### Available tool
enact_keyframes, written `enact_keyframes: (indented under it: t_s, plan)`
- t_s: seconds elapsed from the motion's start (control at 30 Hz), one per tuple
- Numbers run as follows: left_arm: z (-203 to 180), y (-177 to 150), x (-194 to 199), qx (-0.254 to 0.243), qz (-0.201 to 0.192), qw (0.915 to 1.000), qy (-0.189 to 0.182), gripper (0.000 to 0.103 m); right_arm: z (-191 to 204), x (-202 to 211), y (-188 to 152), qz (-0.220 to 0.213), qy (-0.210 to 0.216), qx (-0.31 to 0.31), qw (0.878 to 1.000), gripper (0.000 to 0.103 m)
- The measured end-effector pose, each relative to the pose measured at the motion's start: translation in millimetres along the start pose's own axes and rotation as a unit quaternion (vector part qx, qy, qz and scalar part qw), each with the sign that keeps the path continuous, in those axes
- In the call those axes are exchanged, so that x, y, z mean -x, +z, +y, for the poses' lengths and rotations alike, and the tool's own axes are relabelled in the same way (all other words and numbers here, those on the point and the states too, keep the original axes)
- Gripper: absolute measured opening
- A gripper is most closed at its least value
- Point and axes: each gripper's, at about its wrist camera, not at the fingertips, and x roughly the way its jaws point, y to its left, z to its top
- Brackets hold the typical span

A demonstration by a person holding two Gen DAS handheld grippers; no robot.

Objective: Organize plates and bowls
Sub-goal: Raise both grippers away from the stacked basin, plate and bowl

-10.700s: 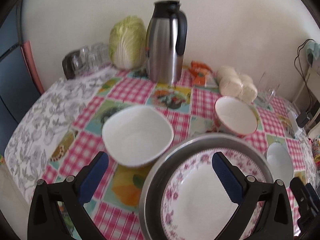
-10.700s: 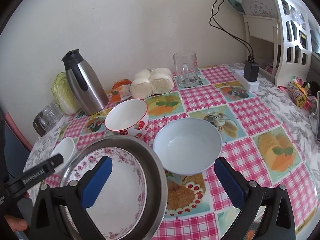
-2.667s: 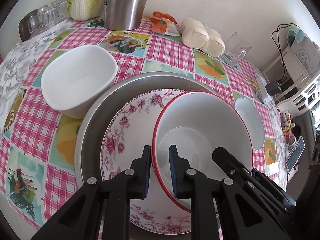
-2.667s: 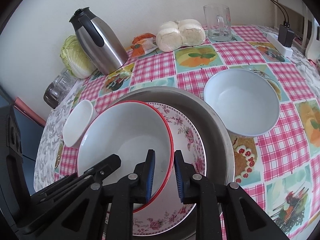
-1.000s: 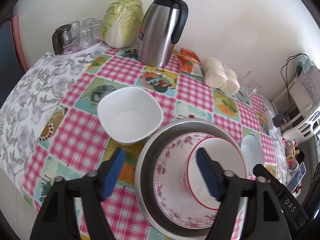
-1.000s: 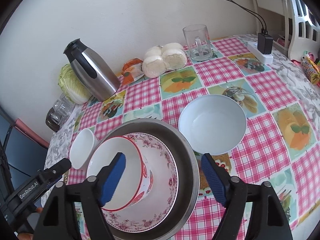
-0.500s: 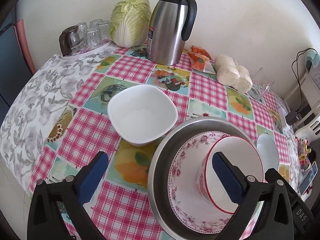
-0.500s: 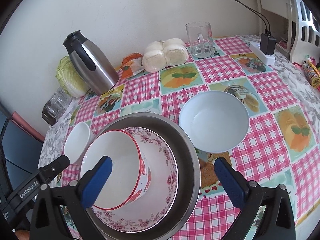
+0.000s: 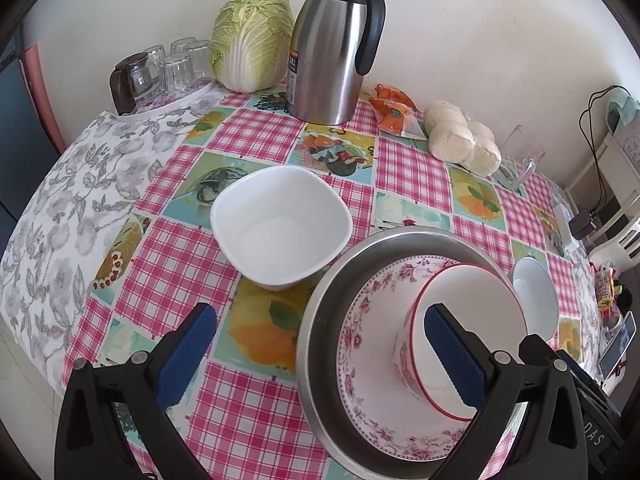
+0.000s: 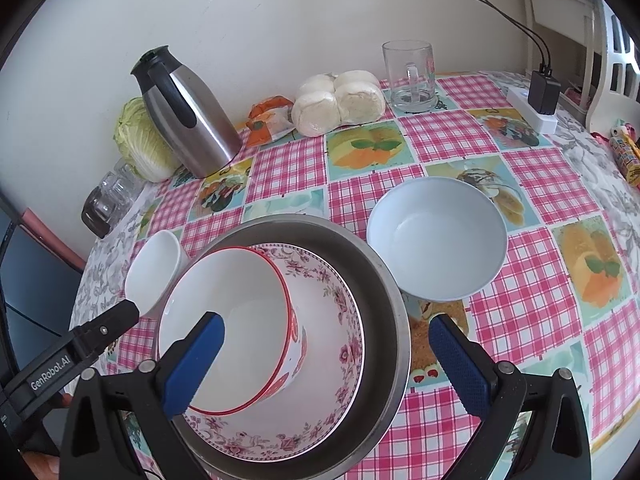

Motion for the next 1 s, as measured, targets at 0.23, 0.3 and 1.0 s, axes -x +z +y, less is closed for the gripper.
enact_keyframes:
  t_s: [0.23,0.3,1.0]
  plan:
    - [15,5,1,0.008,0.001,1.0000,0.001,0.103,9,0,-3,-0.004,-0.006,0.004,1.000,0.103]
    - [21,7,1,0.013,-0.001,0.9999,0.004,0.103,11,2,-3,-0.004,0.002,0.002,1.000,0.103]
    - [104,30,-3,0.102,-0.046,0.9937,0.001,0.103,64,15,25,-0.022,-0.006,0.033,0.999,0.103]
